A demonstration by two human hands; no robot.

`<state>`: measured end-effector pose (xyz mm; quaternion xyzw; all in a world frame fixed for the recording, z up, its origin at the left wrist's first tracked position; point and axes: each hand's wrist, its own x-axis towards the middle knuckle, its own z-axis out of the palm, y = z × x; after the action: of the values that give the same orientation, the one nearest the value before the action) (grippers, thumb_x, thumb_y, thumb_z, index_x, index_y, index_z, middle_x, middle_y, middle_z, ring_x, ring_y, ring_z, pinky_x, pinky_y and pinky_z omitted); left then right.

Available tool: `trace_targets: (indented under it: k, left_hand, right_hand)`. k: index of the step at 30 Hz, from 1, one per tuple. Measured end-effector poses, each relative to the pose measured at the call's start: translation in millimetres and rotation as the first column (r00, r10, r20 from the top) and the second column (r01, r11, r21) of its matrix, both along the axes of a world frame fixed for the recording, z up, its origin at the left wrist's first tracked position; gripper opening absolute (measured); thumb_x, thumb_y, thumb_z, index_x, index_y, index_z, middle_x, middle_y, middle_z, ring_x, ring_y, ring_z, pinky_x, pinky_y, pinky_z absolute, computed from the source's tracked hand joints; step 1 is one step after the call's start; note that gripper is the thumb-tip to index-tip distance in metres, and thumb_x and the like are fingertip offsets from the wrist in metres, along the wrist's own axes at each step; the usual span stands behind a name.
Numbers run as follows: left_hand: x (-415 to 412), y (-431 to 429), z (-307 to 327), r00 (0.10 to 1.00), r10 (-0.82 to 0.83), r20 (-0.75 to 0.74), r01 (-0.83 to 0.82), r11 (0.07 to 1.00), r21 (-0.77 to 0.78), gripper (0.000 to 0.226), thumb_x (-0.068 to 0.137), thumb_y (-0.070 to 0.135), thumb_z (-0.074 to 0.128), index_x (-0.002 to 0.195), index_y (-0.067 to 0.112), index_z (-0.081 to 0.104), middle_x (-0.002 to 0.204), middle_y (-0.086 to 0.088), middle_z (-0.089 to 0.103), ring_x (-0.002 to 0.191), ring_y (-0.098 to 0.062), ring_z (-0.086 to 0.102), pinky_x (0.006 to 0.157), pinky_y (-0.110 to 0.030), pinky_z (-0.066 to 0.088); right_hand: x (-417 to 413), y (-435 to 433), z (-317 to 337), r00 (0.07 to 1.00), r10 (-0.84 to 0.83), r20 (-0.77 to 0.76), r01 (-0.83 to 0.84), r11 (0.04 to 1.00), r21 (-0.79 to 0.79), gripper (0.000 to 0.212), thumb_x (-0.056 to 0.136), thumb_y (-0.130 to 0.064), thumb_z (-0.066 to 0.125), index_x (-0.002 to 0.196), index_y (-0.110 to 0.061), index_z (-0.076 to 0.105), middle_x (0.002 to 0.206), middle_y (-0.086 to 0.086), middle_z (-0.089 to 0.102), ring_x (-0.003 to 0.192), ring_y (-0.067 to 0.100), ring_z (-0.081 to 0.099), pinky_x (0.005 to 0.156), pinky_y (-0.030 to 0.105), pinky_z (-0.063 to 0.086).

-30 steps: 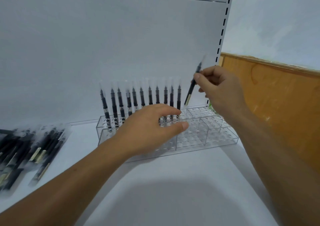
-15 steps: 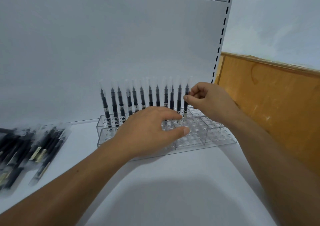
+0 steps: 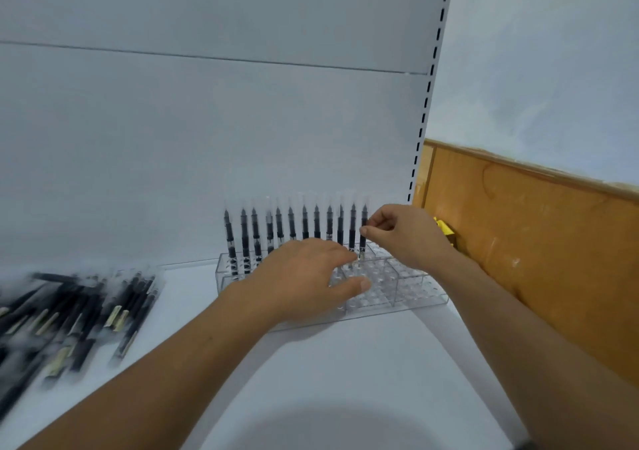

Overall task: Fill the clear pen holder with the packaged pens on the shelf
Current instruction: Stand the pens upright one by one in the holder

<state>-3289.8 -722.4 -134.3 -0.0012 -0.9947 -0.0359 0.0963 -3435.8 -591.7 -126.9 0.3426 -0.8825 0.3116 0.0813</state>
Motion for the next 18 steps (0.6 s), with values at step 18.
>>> trace_targets:
  k: [18]
  left_hand:
    - [209.6, -135.4, -8.0, 0.822, 0.558, -0.112, -0.543, 0.828, 0.136, 0.038, 0.093, 0.055, 0.048, 0.125, 0.037, 0.059, 0.13, 0.016, 0.058, 0.114, -0.01, 0.055, 0.091, -0.03, 0.046]
  right_hand:
    - [191.3, -106.9, 11.1, 0.858, 0.502, -0.108, -0.46, 0.844, 0.276, 0.019, 0.094, -0.037, 0.056, 0.096, -0.026, 0.072, 0.096, -0.011, 0.071, 0.088, 0.013, 0.063, 0.083, 0.029, 0.048]
